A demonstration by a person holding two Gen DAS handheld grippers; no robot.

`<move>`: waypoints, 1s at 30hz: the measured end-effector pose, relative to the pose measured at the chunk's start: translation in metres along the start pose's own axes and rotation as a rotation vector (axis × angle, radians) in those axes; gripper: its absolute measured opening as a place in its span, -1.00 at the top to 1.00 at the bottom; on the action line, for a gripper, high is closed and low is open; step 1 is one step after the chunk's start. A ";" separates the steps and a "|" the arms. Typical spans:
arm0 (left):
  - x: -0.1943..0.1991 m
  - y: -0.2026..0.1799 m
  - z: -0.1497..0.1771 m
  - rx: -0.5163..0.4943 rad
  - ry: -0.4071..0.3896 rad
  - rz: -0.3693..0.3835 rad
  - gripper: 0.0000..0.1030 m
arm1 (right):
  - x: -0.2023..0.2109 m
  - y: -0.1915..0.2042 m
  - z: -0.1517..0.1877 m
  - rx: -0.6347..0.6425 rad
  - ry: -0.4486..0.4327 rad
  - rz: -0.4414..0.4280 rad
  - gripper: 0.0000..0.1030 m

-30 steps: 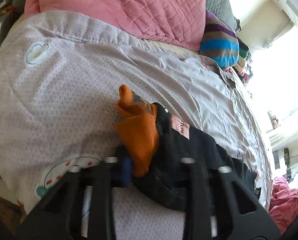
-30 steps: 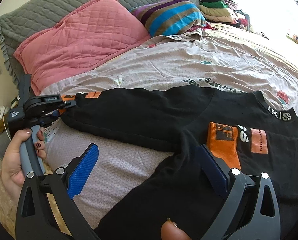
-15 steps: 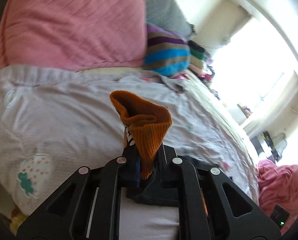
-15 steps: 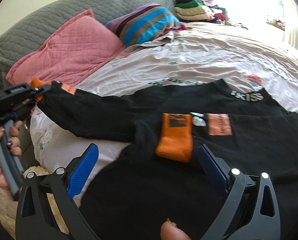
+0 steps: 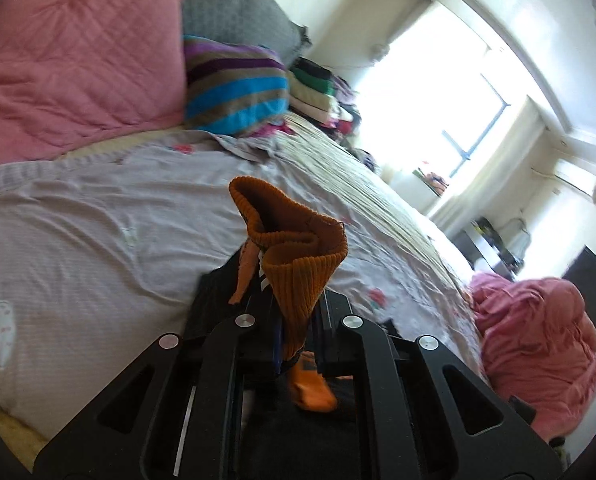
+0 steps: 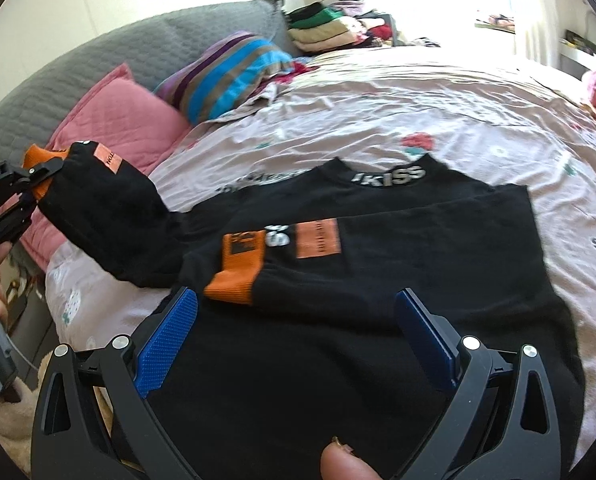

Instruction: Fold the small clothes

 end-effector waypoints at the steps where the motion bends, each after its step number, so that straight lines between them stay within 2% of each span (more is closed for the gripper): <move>1: -0.003 -0.010 0.005 -0.015 0.012 0.014 0.91 | 0.004 -0.008 0.000 -0.013 -0.006 0.007 -0.91; 12: -0.027 -0.083 0.060 -0.149 0.131 0.098 0.91 | 0.033 -0.067 0.010 -0.116 -0.038 0.070 -0.91; 15: -0.036 -0.097 0.081 -0.181 0.184 0.120 0.91 | 0.041 -0.087 0.015 -0.138 -0.043 0.114 -0.91; 23: -0.071 -0.116 0.145 -0.244 0.330 0.142 0.91 | 0.057 -0.138 0.027 -0.252 -0.053 0.182 -0.91; 30: -0.098 -0.117 0.194 -0.299 0.450 0.145 0.91 | 0.059 -0.158 0.036 -0.316 -0.042 0.198 -0.91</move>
Point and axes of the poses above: each gripper's, at about its wrist camera, not at the fingertips, and x roughly against the way its jaws point, y to its left, z to its underside, the point moved 9 cm from there along -x, roughly the way its jaws point, and after that the axes turned 6 degrees about x, right-handed, at the moved point
